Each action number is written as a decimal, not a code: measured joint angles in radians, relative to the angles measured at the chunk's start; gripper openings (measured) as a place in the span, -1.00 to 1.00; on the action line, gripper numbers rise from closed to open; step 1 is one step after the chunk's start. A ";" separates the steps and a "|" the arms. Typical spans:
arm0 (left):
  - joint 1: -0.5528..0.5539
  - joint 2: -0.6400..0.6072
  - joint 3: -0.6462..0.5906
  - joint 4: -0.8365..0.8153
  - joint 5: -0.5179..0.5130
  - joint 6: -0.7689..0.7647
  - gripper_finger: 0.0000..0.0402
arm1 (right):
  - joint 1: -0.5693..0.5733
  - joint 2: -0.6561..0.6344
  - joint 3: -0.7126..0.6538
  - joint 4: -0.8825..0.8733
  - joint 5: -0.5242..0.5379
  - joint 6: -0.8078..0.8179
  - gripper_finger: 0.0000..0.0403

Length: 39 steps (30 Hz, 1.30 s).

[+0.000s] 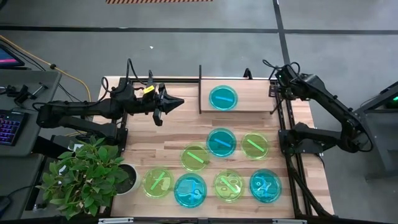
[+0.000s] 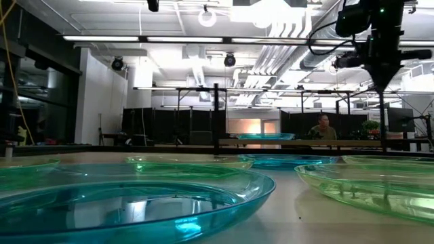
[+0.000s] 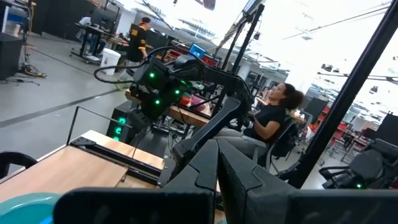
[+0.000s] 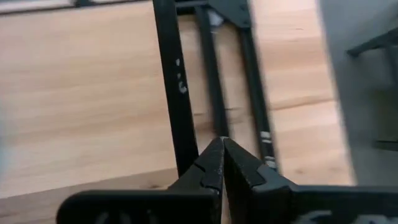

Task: Place and stack plates onto a shelf
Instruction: Adjust the shelf, then adjust the blue plate on the shelf

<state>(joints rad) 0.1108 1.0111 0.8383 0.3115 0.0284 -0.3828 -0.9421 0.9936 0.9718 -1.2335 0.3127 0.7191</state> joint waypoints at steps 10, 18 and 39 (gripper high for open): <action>0.000 0.000 0.000 0.000 0.000 0.000 -1.00 | 0.029 -0.006 0.023 0.086 0.010 -0.021 -1.00; 0.000 0.000 0.000 0.000 -0.016 0.000 -1.00 | 0.087 -0.038 0.250 0.090 0.102 -0.116 -1.00; 0.033 -0.005 0.000 0.006 -0.019 -0.009 -1.00 | 0.452 0.651 0.321 0.159 -0.212 -0.424 -1.00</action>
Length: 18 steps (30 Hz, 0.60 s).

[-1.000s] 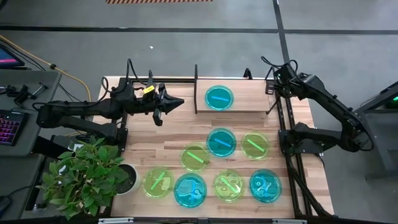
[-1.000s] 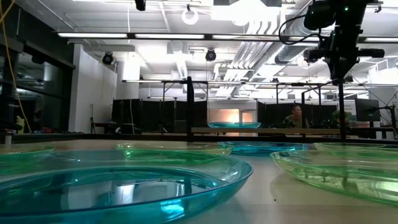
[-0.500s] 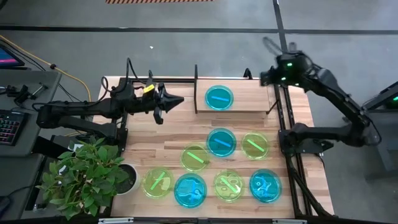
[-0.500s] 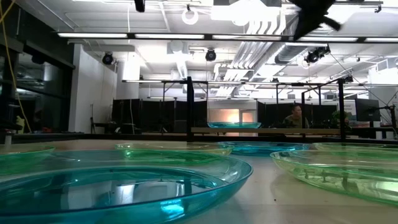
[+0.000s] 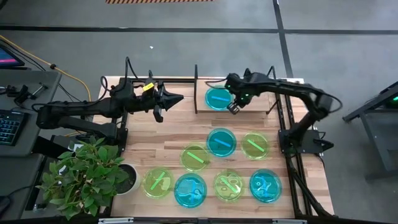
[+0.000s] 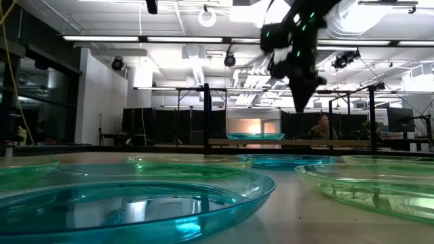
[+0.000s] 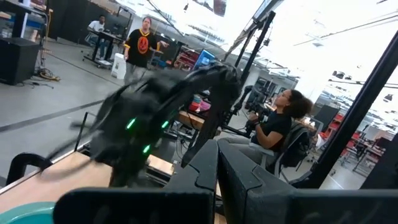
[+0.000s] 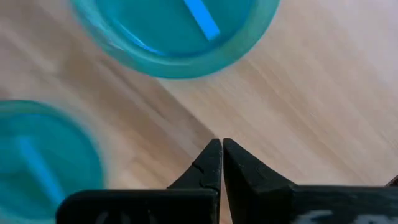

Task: Place and stack plates onto a shelf
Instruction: Adjust the blue plate on the shelf

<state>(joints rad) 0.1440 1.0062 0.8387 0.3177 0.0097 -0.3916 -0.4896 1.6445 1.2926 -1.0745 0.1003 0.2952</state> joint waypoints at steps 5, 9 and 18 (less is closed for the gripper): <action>0.000 -0.008 0.001 0.001 0.000 0.000 -1.00 | -0.027 0.120 0.000 0.027 0.008 -0.006 -1.00; 0.000 -0.010 0.001 0.016 0.000 0.000 -1.00 | -0.034 0.150 0.000 0.082 -0.002 0.019 -1.00; 0.000 -0.009 0.001 0.028 -0.003 -0.001 -1.00 | -0.034 0.149 0.000 0.144 0.020 0.057 -1.00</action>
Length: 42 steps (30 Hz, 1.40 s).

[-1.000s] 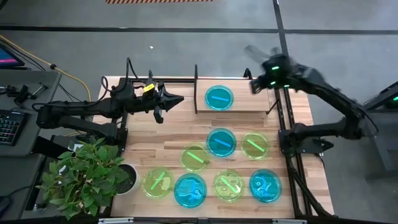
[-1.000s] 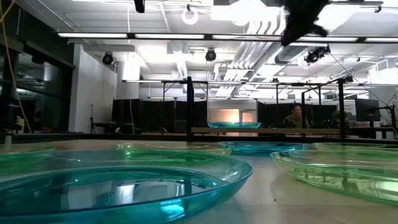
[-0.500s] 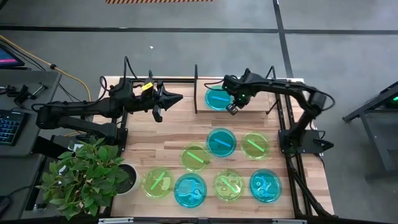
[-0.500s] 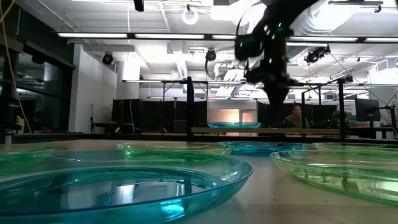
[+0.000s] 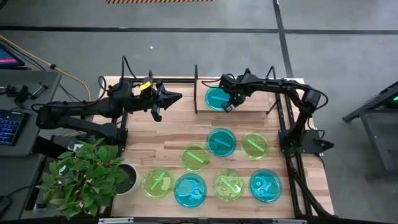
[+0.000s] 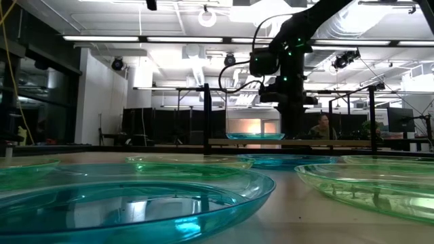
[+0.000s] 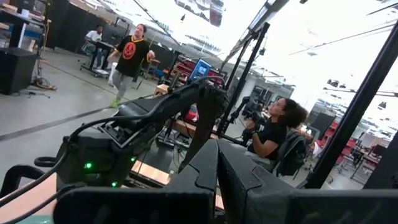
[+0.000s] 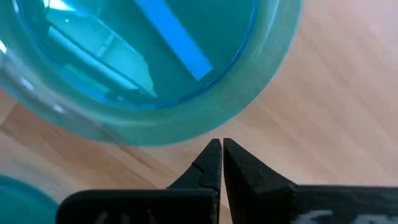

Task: Place and stack plates onto a shelf
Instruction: Adjust the blue plate on the shelf

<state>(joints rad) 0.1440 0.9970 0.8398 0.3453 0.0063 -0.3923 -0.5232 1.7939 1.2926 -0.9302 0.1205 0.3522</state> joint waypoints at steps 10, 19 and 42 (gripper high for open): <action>0.000 0.000 0.000 0.000 0.000 -0.001 -1.00 | 0.000 0.000 0.000 0.058 0.011 0.069 -1.00; 0.000 0.000 0.000 -0.001 0.000 -0.001 -1.00 | 0.002 0.000 0.000 0.144 0.005 0.096 -1.00; 0.000 0.000 -0.001 -0.003 -0.047 -0.021 -1.00 | -0.027 -0.044 -0.060 0.118 0.145 0.086 -1.00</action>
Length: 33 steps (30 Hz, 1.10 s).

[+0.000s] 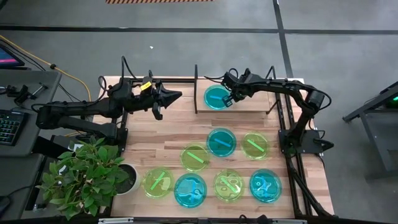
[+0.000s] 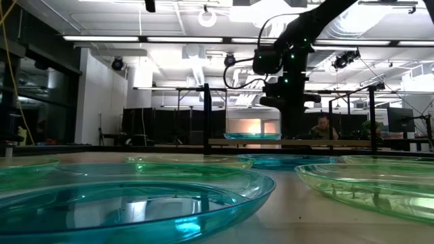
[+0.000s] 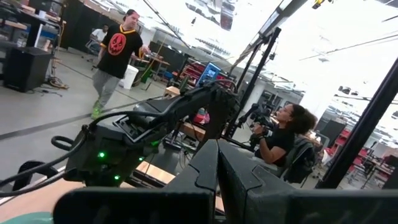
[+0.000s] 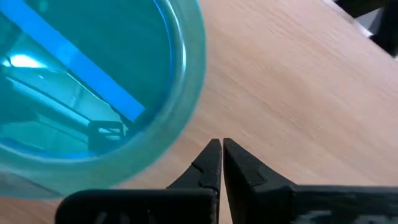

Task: Place and stack plates onto a shelf
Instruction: Adjust the blue plate on the shelf

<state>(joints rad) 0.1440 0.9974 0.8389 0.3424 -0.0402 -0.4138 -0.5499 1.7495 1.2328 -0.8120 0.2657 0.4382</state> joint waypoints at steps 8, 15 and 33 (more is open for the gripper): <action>0.000 0.000 0.000 0.000 -0.002 -0.005 -1.00 | 0.003 0.005 -0.007 0.056 -0.030 0.046 -1.00; 0.000 0.000 0.000 -0.001 -0.002 -0.024 -1.00 | 0.002 0.005 -0.007 0.061 -0.020 0.085 -1.00; 0.000 0.000 0.000 -0.001 -0.001 -0.031 -1.00 | -0.013 0.025 -0.008 0.065 -0.015 0.191 -1.00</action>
<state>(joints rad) 0.1440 0.9974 0.8387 0.3417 -0.0414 -0.4446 -0.5625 1.7745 1.2251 -0.7467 0.2512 0.6289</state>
